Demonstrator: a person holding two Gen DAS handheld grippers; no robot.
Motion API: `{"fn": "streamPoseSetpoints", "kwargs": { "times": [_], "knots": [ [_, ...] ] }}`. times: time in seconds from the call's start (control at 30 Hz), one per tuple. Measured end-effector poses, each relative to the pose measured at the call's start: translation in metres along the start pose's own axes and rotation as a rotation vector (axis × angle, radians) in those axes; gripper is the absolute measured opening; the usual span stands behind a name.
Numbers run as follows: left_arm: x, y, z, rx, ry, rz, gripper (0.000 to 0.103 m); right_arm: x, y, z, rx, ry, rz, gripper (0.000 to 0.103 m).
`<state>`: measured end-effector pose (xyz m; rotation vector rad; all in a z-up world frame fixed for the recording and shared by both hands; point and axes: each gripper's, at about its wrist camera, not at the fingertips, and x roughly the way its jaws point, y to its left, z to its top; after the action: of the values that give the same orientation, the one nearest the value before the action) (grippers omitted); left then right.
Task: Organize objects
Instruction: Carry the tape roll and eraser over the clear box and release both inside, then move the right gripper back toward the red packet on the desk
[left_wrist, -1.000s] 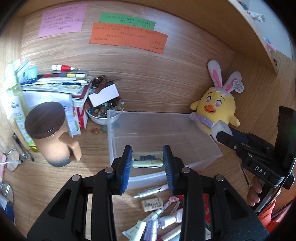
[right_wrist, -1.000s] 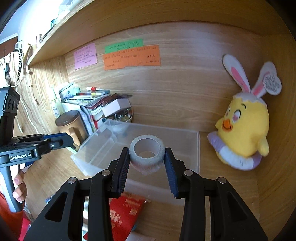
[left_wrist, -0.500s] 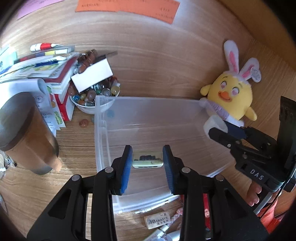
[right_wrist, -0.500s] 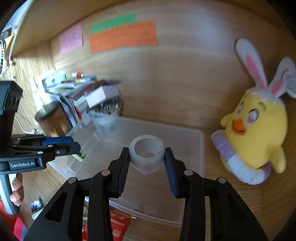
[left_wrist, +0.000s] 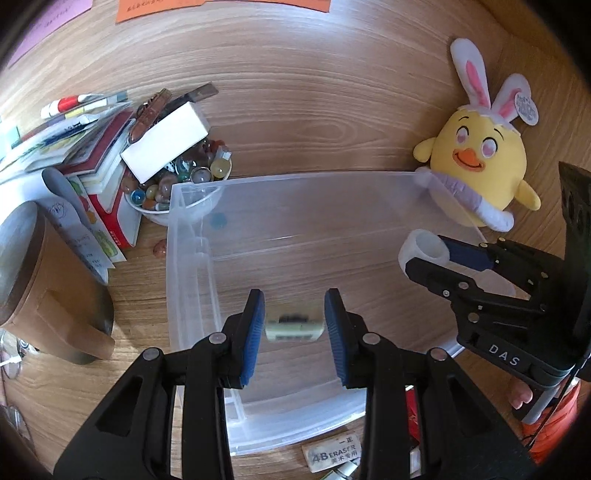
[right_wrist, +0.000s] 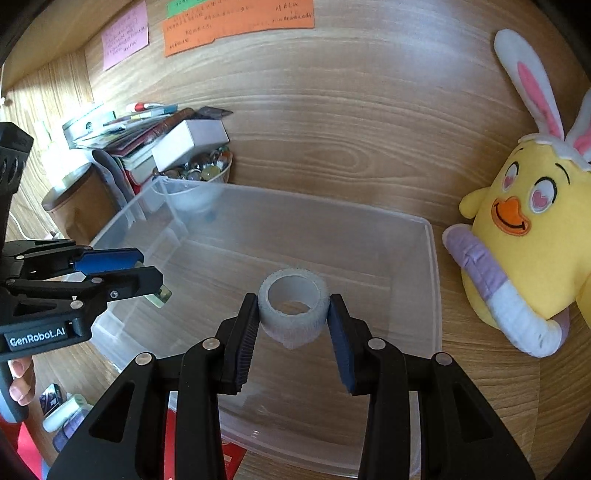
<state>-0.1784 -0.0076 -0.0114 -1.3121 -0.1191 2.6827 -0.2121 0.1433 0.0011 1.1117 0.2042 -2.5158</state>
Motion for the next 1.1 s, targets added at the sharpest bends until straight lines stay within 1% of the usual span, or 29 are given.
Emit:
{"fn": "streamPoseSetpoints", "kwargs": {
  "times": [0.1,0.27,0.33,0.4,0.47,0.57,0.63,0.7,0.77,0.83,0.9,0.97,1.03,1.1],
  "knots": [
    [0.000,0.003,0.002,-0.003,0.008,-0.022,0.033,0.004,-0.001,0.000,0.006,0.012,-0.003,0.035],
    [-0.006,0.004,0.001,-0.009,-0.003,-0.024,0.034,0.006,0.001,0.000,-0.004,0.022,-0.015,0.035],
    [-0.010,0.005,0.000,-0.011,-0.010,-0.028,0.036,0.005,0.003,0.000,-0.009,0.025,-0.018,0.037],
    [-0.015,0.005,-0.001,-0.015,-0.023,-0.021,0.043,0.003,0.003,0.000,-0.012,0.022,-0.021,0.044],
    [-0.022,0.005,-0.001,-0.018,-0.041,-0.017,0.049,-0.001,0.005,0.000,-0.015,0.006,-0.032,0.055],
    [-0.034,0.006,-0.002,-0.021,-0.065,-0.012,0.055,-0.007,0.007,0.000,-0.025,-0.007,-0.044,0.059],
    [-0.043,0.006,-0.003,-0.025,-0.079,-0.011,0.061,-0.012,0.008,0.000,-0.032,-0.016,-0.051,0.061],
    [-0.054,0.007,-0.005,-0.029,-0.105,-0.007,0.069,-0.020,0.010,0.000,-0.038,-0.029,-0.065,0.065],
    [-0.067,0.007,-0.008,-0.026,-0.132,0.003,0.073,-0.028,0.010,0.000,-0.043,-0.046,-0.073,0.072],
    [-0.080,0.007,-0.011,-0.020,-0.161,0.018,0.079,-0.039,0.011,-0.001,-0.047,-0.064,-0.074,0.073],
    [-0.091,0.007,-0.015,-0.019,-0.184,0.030,0.088,-0.050,0.013,-0.002,-0.051,-0.082,-0.073,0.074],
    [-0.104,0.009,-0.021,-0.023,-0.211,0.039,0.094,-0.061,0.015,-0.004,-0.051,-0.101,-0.071,0.080],
    [-0.115,0.010,-0.028,-0.028,-0.233,0.044,0.096,-0.071,0.018,-0.007,-0.048,-0.122,-0.065,0.083],
    [-0.122,0.012,-0.034,-0.029,-0.241,0.045,0.097,-0.081,0.022,-0.010,-0.050,-0.142,-0.058,0.083]
  ]
}}
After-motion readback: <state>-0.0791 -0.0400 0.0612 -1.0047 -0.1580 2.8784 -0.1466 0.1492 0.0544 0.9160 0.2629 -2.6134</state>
